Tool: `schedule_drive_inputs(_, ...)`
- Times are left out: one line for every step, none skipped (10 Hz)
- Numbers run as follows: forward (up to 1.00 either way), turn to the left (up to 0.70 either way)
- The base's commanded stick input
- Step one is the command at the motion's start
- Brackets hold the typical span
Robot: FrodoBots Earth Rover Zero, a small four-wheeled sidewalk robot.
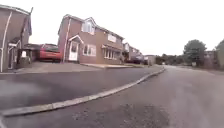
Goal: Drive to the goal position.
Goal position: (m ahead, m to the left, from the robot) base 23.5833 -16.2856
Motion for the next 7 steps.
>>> schedule_drive_inputs(1.00,0.00)
schedule_drive_inputs(1.00,0.00)
schedule_drive_inputs(1.00,0.00)
schedule_drive_inputs(1.00,0.00)
schedule_drive_inputs(1.00,0.00)
schedule_drive_inputs(1.00,0.00)
schedule_drive_inputs(1.00,0.00)
